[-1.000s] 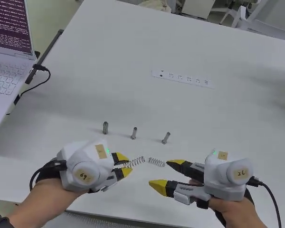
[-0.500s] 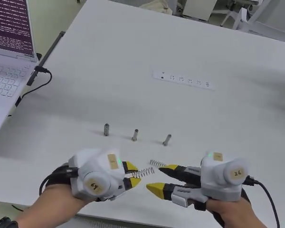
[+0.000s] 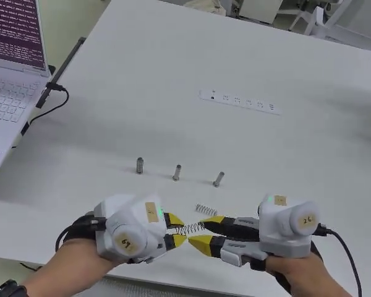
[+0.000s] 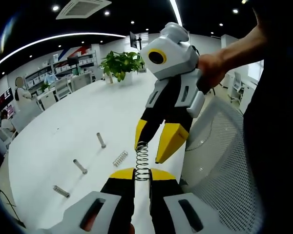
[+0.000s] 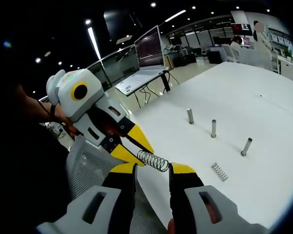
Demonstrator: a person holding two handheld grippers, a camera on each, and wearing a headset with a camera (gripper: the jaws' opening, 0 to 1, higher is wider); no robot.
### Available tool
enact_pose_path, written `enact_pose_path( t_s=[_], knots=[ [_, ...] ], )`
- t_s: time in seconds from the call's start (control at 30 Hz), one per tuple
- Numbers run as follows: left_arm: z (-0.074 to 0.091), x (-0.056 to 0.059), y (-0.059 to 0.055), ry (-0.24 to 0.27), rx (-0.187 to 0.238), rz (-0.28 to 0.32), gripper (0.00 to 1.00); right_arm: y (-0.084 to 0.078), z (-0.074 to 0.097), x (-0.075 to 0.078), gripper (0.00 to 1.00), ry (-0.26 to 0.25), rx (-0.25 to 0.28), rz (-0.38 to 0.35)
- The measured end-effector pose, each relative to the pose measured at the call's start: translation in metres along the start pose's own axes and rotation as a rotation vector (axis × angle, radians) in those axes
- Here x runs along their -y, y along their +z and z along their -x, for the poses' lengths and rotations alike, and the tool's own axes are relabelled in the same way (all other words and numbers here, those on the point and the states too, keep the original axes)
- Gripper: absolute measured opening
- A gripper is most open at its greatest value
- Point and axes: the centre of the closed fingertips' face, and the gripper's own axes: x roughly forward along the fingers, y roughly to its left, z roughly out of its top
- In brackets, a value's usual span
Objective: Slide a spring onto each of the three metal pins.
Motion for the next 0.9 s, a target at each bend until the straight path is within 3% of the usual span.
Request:
enact_pose_path(
  t_s=[0.57,0.9],
  knots=[
    [-0.007,0.0,0.002,-0.007,-0.01,-0.035,0.02,0.012,0.011,-0.003,0.16,0.006,0.001,0.029],
    [-0.009,0.0,0.002,-0.008,-0.009,-0.035,0.02,0.02,0.005,-0.014,0.15,0.023,-0.022,0.092]
  ],
)
